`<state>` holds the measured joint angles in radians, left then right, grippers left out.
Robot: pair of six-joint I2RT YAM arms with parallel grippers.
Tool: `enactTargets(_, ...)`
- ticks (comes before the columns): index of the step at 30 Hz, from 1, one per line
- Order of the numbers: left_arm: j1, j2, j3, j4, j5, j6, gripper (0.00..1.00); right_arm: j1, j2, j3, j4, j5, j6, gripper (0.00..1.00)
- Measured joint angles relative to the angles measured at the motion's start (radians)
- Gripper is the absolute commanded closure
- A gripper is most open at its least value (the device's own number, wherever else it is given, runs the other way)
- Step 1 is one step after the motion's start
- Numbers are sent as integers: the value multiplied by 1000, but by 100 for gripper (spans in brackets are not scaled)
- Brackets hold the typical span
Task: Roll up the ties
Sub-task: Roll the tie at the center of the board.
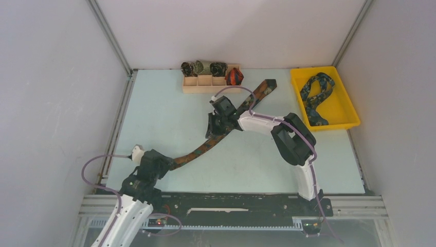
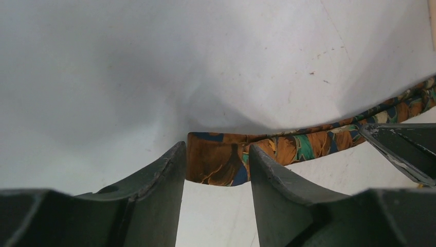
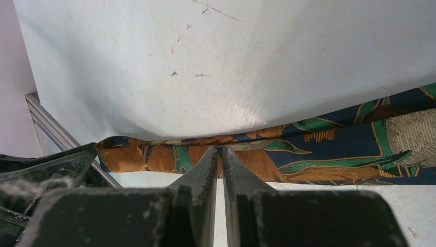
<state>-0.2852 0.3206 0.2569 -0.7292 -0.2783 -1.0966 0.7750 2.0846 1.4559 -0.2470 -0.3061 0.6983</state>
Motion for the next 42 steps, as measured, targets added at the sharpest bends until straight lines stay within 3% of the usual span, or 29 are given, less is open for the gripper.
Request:
enactTargets(6, -95, -50, 3, -106, -97, -95, 56, 2, -5, -1, -6, 0, -2, 89)
enactTargets(13, -125, -84, 6, -164, -156, -154, 55, 3, -11, -1, -8, 1, -4, 89)
enactTargets(19, -125, -84, 6, -144, -164, -151, 53, 6, -11, -1, -9, 0, -4, 89)
enactTargets(31, -125, -28, -47, -43, -127, -142, 60, 8, -11, -1, -9, 0, -4, 89)
enactTargets(42, -125, -23, -76, -26, -100, -136, 53, 8, -11, -1, -10, 0, -4, 89)
